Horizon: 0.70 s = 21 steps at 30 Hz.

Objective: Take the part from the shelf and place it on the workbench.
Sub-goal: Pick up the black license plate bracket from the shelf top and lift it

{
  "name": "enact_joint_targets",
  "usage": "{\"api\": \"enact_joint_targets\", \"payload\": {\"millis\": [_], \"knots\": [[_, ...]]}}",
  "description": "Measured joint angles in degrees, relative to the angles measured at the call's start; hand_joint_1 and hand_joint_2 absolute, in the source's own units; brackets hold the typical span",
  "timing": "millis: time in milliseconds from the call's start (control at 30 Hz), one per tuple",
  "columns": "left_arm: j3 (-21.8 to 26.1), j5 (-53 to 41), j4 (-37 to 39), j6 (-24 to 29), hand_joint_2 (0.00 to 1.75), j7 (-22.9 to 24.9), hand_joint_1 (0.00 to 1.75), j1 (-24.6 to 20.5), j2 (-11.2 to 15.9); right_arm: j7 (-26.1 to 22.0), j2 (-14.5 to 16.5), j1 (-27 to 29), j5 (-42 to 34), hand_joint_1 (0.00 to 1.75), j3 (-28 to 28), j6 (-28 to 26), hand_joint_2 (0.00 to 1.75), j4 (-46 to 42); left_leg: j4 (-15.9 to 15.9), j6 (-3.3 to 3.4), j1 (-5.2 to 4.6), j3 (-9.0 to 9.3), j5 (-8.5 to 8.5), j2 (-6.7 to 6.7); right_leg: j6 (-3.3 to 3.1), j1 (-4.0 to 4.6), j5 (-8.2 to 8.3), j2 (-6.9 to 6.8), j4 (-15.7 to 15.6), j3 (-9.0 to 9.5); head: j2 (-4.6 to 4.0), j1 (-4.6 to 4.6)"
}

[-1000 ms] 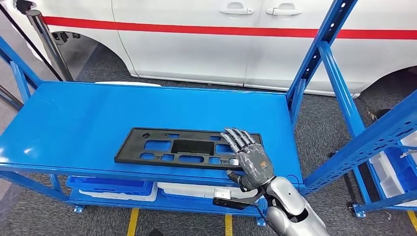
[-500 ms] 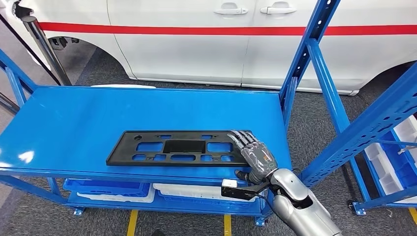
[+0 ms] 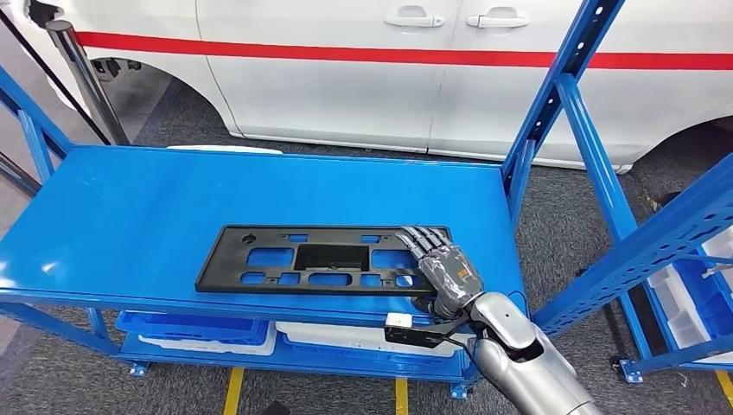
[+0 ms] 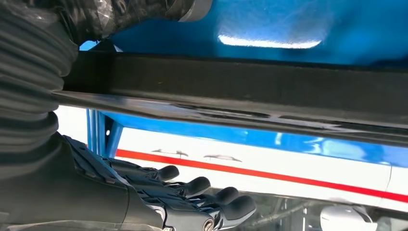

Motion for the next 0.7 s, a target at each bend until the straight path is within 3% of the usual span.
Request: {"api": "enact_joint_targets", "payload": {"millis": [67, 167, 267, 467, 567, 600, 633, 700], "knots": [[-0.17, -0.04, 0.00, 0.00, 0.00, 0.02, 0.00, -0.05, -0.01, 0.19, 0.37, -0.14, 0.39, 0.00, 0.16, -0.49, 1.75, 0.19, 0.32, -0.54, -0.21, -0.26, -0.18, -0.04, -0.49, 0.24, 0.29, 0.04, -2.78, 1.14, 0.00, -0.05], [-0.42, -0.08, 0.00, 0.00, 0.00, 0.05, 0.00, -0.13, -0.01, 0.71, 1.08, -0.19, 2.07, 0.00, 0.44, -2.69, 1.75, 0.68, 0.65, -1.45, -0.15, -0.45, -0.62, -0.02, -1.51, 0.22, 0.56, 0.05, -3.16, 1.17, 0.00, -0.08], [-0.56, -0.12, 0.00, 0.00, 0.00, 0.12, 0.00, -0.18, -0.02, 1.98, 1.81, -0.14, 5.12, 0.00, 0.74, -6.00, 1.75, 1.49, 4.36, -2.08, 0.00, -1.91, -3.35, 0.03, -2.36, 0.00, 0.77, -0.02, -3.51, 1.32, 0.00, -0.16], [-0.59, -0.14, 0.00, 0.00, 0.00, 0.15, 0.00, -0.19, -0.04, 2.47, 1.96, -0.10, 6.13, 0.00, 0.85, -7.03, 1.75, 1.77, 5.96, -2.17, 0.04, -2.64, -4.28, 0.04, -2.45, 0.02, 0.77, -0.03, -3.51, 1.29, 0.00, -0.18], [-0.65, -0.24, 0.00, 0.00, 0.00, 0.26, 0.00, -0.18, -0.04, 3.64, 2.30, 0.19, 8.77, 0.00, 1.29, -9.67, 1.75, 2.47, 10.89, -2.35, 0.11, -4.94, -6.55, 0.04, -2.53, 0.13, 0.76, -0.07, -3.51, 1.22, 0.00, -0.16], [-0.71, -0.32, 0.00, 0.00, 0.00, 0.37, 0.00, -0.15, -0.03, 4.76, 2.71, 0.50, 11.17, 0.00, 1.54, -12.45, 1.75, 3.29, 12.50, -2.34, 0.12, -5.73, -6.54, 0.04, -2.56, 0.23, 0.74, -0.05, -3.49, 1.24, 0.00, -0.16], [-0.81, -0.50, 0.00, 0.01, 0.00, 0.51, 0.00, -0.25, -0.04, 5.77, 3.47, 0.91, 13.75, 0.00, 1.69, -16.23, 1.75, 4.62, 10.43, -2.03, 0.00, -4.82, -5.23, 0.02, -2.40, 0.39, 0.73, 0.02, -3.45, 1.23, 0.00, -0.16], [-1.10, -0.86, 0.00, 0.02, 0.00, 0.84, 0.00, -0.40, -0.07, 6.66, 5.17, 1.57, 17.11, 0.00, 1.49, -22.61, 1.75, 7.33, 3.24, -1.04, -0.21, -1.60, -1.24, -0.02, -1.67, 0.67, 0.77, 0.19, -3.51, 1.34, 0.00, -0.15]]}}
